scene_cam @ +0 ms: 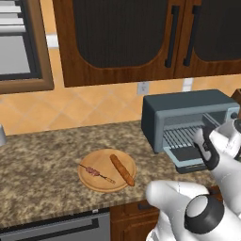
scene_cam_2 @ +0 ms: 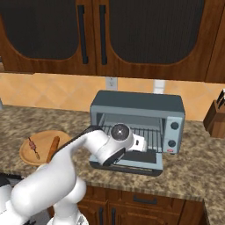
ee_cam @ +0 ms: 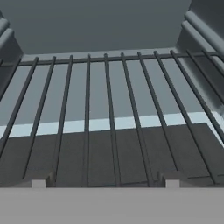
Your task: Pick up the kebab skewer and baguette bread, and place them inside the toaster oven. Close the toaster oven door and start by setting the timer.
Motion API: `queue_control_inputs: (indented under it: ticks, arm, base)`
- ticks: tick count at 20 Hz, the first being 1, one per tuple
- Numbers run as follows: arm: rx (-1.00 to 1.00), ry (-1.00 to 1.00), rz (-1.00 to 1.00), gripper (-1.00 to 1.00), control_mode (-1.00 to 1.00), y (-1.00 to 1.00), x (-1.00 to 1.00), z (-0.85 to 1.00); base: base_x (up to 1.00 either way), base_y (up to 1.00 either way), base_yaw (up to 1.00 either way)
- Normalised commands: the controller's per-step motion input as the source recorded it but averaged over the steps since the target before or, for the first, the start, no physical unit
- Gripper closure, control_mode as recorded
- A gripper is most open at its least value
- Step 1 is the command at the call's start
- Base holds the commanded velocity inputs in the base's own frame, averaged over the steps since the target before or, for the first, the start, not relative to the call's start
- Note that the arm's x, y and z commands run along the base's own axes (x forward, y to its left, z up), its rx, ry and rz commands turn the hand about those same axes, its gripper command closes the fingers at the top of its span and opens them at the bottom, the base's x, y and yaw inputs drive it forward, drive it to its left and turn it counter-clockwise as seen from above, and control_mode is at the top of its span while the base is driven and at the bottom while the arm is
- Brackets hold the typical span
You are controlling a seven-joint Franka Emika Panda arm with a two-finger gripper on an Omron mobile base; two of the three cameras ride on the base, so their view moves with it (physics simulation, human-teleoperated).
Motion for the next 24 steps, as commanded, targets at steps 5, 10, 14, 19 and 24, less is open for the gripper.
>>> queue_control_inputs:
  ticks: [5, 10, 14, 19, 24]
  arm:
    - [0.00, 0.03, 0.00, -1.00, -1.00, 0.00, -0.41, -0.38]
    - [0.00, 0.07, 0.00, -1.00, -1.00, 0.00, -0.33, -0.35]
    - [0.00, 0.05, 0.00, -1.00, -1.00, 0.00, -0.36, -0.06]
    - [0.05, 0.08, 0.00, -1.00, -1.00, 0.00, -0.12, 0.88]
    - [0.02, 0.15, 0.00, -1.00, -1.00, 0.35, -0.24, 0.41]
  base:
    - [0.00, 0.00, 0.00]
    - [0.00, 0.00, 0.00]
    - [0.00, 0.00, 0.00]
    - [0.00, 0.00, 0.00]
    - [0.00, 0.00, 0.00]
